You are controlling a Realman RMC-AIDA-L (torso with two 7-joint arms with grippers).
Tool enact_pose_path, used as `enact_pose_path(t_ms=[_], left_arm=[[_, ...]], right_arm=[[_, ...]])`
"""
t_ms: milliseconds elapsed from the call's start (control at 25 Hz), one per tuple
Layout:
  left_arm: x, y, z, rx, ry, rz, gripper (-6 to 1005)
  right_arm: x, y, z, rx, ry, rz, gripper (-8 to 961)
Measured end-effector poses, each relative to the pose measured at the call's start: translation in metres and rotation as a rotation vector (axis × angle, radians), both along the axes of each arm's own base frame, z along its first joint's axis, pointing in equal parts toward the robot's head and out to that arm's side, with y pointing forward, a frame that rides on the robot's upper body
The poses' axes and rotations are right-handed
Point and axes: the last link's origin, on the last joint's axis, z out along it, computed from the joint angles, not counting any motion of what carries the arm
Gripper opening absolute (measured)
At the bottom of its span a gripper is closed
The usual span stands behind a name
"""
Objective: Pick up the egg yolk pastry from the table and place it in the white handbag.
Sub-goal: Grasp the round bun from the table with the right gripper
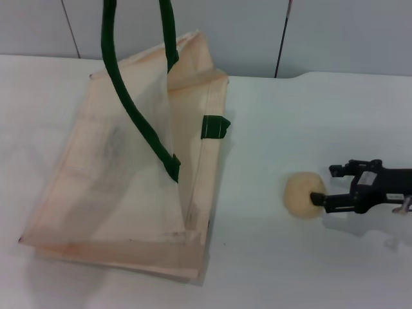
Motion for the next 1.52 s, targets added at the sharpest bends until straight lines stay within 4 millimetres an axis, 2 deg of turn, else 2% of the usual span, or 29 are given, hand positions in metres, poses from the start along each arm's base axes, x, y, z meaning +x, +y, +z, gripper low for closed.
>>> enact_pose_path(t_ms=[200,440,920,1520], left_arm=[[-0.002,0.0,0.001,0.005,0.004,0.005,113],[-0.003,0.0,0.001,0.004,0.006,0.006,114],[-0.003,0.001,0.004,0.013,-0.001,0.006,113],[0.001,0.0,0.006,0.019,-0.007,-0.006,113]], right_arm=[[-0.009,-0.004,-0.004,-0.047,0.037,0.017,865],[-0.019,-0.005,0.002,-0.081,0.083,0.041,877],[-0.025,-0.002,-0.002,-0.082,0.091,0.059,875],[-0.024,0.008,-0.011,-0.047,0.043,0.04,874]])
